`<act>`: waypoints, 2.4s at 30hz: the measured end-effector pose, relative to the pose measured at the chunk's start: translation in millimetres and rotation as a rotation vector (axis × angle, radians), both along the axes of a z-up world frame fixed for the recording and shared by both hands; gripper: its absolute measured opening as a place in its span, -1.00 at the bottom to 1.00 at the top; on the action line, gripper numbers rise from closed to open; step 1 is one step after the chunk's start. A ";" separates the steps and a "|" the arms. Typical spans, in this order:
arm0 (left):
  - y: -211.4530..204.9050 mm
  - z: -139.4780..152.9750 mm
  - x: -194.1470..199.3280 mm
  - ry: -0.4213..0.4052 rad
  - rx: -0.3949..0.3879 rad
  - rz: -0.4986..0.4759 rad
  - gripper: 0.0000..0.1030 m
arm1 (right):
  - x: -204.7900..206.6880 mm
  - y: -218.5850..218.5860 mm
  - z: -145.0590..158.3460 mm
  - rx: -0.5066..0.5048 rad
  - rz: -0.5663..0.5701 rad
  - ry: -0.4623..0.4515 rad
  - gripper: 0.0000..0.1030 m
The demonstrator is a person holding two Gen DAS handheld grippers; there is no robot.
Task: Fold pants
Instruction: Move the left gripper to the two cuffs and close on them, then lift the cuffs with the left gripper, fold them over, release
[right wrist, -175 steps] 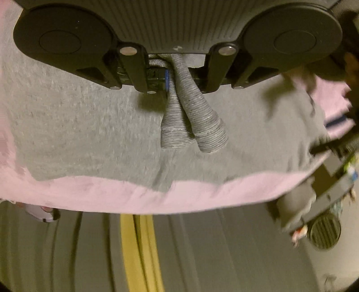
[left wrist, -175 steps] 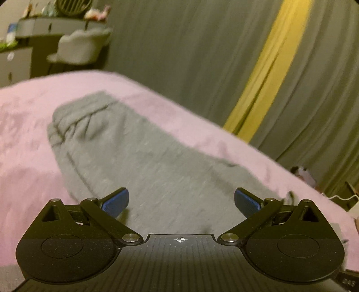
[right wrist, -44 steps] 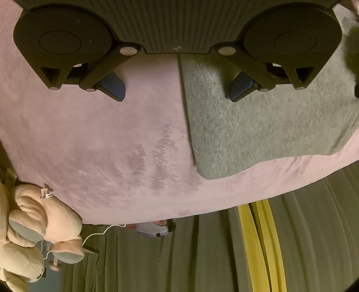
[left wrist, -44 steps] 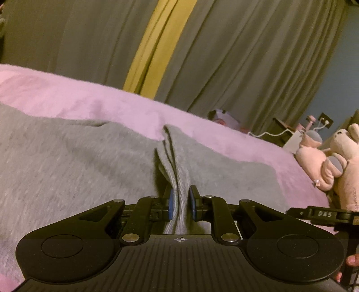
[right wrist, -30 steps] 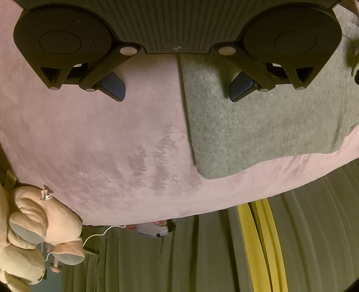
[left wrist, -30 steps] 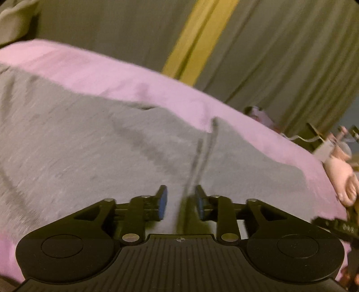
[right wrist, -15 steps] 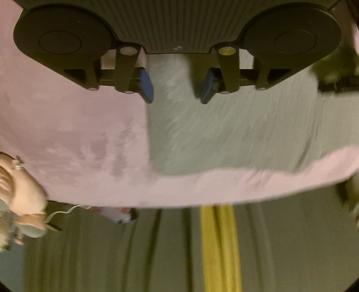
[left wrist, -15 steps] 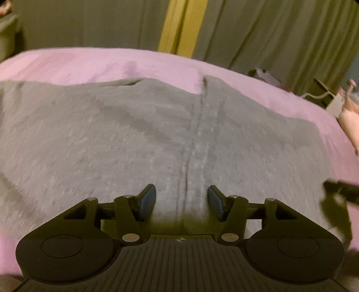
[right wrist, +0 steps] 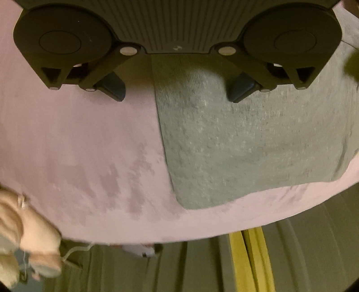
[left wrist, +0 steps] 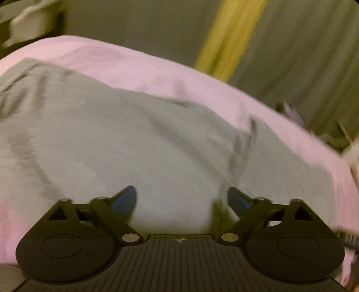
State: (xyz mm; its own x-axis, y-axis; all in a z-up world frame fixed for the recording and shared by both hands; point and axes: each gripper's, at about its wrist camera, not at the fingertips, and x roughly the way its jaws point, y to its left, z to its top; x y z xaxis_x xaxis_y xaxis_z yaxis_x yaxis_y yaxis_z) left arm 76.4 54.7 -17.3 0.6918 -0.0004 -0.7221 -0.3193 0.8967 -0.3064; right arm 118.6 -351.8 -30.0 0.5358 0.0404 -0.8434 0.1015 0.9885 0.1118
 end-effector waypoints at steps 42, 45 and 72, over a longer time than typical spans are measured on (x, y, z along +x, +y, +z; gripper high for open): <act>259.1 -57.3 -80.0 -0.364 -0.515 0.565 0.25 | -0.8 5.2 -2.4 -0.022 -0.014 0.010 0.92; 259.5 -59.3 -72.0 -0.358 -0.513 0.526 0.56 | 0.3 5.0 -2.5 -0.017 -0.018 0.012 0.92; 27.1 98.2 -49.9 -0.598 0.056 -0.107 -0.49 | -6.2 -6.1 0.7 0.096 -0.029 -0.053 0.92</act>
State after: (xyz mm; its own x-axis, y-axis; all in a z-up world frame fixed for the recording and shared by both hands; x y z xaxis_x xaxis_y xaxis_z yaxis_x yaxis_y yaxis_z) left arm 26.5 81.8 80.9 0.9755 -0.0658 -0.2098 -0.0135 0.9344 -0.3559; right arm 112.4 -357.9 -29.2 0.5820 0.1030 -0.8066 0.1216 0.9698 0.2116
